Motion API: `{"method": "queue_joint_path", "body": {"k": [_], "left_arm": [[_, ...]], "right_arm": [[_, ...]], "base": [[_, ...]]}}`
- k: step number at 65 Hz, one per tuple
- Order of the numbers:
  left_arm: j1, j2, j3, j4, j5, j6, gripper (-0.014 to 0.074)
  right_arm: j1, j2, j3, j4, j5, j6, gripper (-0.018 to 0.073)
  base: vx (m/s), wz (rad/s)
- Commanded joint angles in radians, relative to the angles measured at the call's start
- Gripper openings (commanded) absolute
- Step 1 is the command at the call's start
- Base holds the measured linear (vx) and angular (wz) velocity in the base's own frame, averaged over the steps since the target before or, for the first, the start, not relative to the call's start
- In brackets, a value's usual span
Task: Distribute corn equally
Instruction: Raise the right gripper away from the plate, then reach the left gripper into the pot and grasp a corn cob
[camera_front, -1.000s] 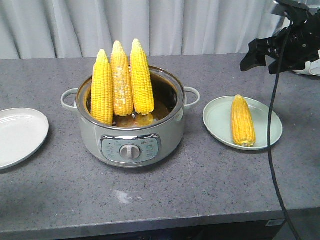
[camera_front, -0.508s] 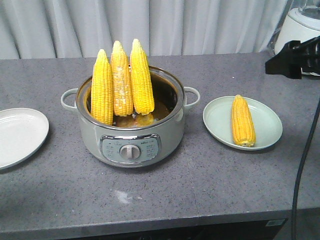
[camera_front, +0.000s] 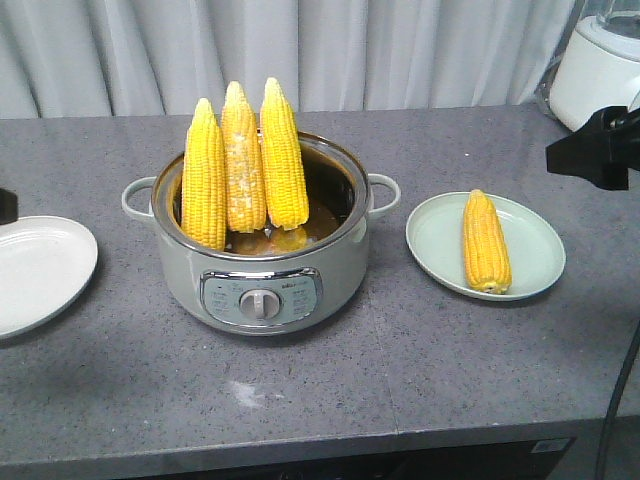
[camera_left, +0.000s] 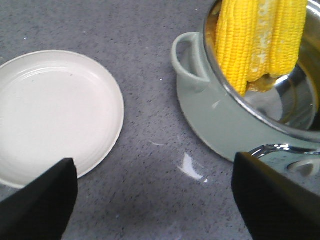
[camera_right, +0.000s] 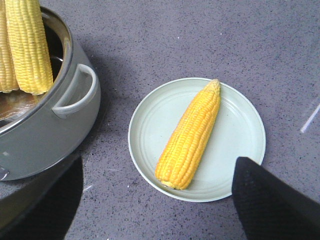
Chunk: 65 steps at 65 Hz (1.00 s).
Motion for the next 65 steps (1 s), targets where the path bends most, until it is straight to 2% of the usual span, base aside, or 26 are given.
{"method": "queue_joint_path", "body": {"k": [1,6,14,30,43,53,65], "left_arm": [[-0.003,0.061,-0.105,-0.089,-0.070,0.068,0.0590],[-0.006,0.130,-0.178,-0.126,-0.071,0.103,0.0590],[-0.051,0.248,-0.289,-0.133,-0.072,0.128,0.0590],[-0.142,0.456,-0.458,-0.131,-0.114,0.134,0.0590],[-0.196,0.599,-0.567,-0.091,-0.129,0.159,0.0590],[-0.213,0.686,-0.626,-0.088,-0.138,0.156,0.0590],[-0.216,0.738,-0.636,-0.087,-0.201,0.157,0.0590]], "right_arm": [[-0.008,-0.024,-0.023,0.022,-0.048,-0.011,0.0594],[-0.008,-0.024,-0.023,0.023,-0.048,-0.011,0.0594],[-0.008,-0.024,-0.023,0.023,-0.048,-0.011,0.0594],[-0.008,-0.024,-0.023,0.026,-0.047,-0.014,0.0594],[-0.008,-0.024,-0.023,0.026,-0.048,-0.014,0.0594],[-0.008,-0.024,-0.023,0.025,-0.048,-0.014,0.0594],[-0.008,-0.024,-0.023,0.025,-0.048,-0.014,0.0594]], "base": [[0.00,0.00],[0.00,0.00],[0.00,0.00],[0.00,0.00],[0.00,0.00],[0.00,0.00],[0.00,0.00]]}}
